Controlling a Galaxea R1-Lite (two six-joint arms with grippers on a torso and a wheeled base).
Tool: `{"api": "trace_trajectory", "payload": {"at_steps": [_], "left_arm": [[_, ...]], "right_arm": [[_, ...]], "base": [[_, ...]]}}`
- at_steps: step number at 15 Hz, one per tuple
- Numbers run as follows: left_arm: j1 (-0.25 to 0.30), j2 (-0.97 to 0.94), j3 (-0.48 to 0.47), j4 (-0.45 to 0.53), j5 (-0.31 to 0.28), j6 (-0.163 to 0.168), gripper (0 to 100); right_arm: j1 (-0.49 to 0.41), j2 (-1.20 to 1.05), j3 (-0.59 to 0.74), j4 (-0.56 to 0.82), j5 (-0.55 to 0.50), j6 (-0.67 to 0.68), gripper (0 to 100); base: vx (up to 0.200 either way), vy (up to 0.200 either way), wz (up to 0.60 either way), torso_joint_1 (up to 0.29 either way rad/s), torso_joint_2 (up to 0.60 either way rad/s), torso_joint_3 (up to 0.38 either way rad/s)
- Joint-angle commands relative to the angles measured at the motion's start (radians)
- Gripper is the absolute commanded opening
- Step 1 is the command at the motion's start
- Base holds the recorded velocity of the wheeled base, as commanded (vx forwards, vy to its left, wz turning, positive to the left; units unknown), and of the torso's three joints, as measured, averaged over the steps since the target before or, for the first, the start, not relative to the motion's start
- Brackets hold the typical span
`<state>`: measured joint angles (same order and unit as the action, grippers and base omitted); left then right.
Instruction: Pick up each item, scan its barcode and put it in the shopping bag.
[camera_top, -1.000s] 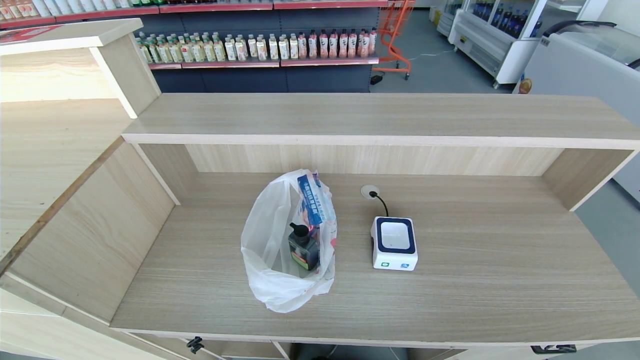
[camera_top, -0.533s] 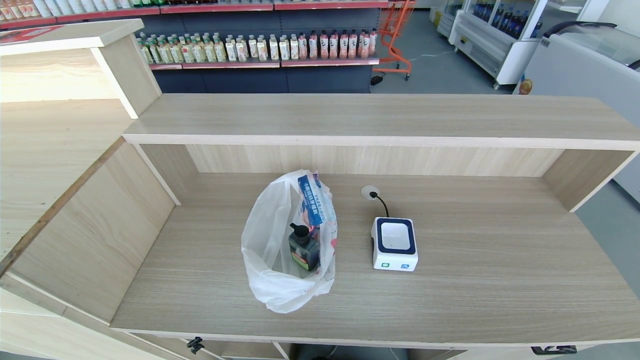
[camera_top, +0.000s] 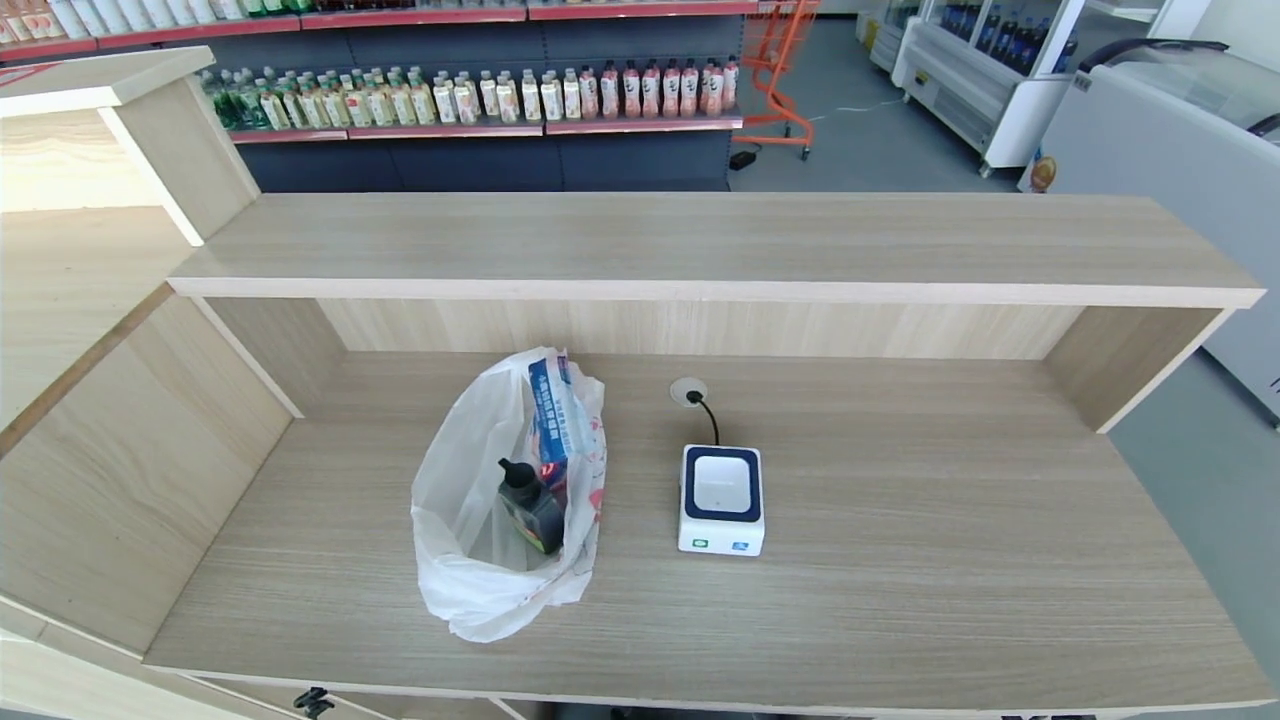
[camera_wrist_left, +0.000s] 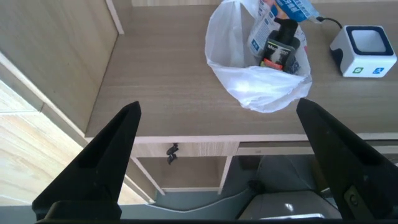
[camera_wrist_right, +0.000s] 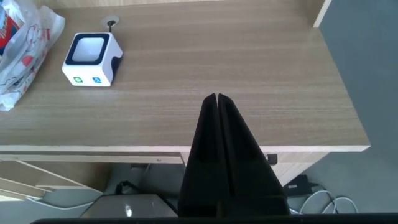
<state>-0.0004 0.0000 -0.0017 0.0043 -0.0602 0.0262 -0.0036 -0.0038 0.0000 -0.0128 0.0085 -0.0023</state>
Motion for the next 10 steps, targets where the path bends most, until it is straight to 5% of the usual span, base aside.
{"api": "trace_trajectory", "payload": {"at_steps": [1,10], "left_arm": [[-0.001,0.000,0.000,0.000,0.000,0.000,100],[-0.001,0.000,0.000,0.000,0.000,0.000,100]], "right_arm": [[-0.001,0.004,0.000,-0.001,0.001,-0.001,0],[-0.001,0.004,0.000,-0.001,0.001,-0.004,0]], "base": [[0.000,0.000,0.00,0.000,0.00,0.000],[0.000,0.000,0.00,0.000,0.00,0.000]]}}
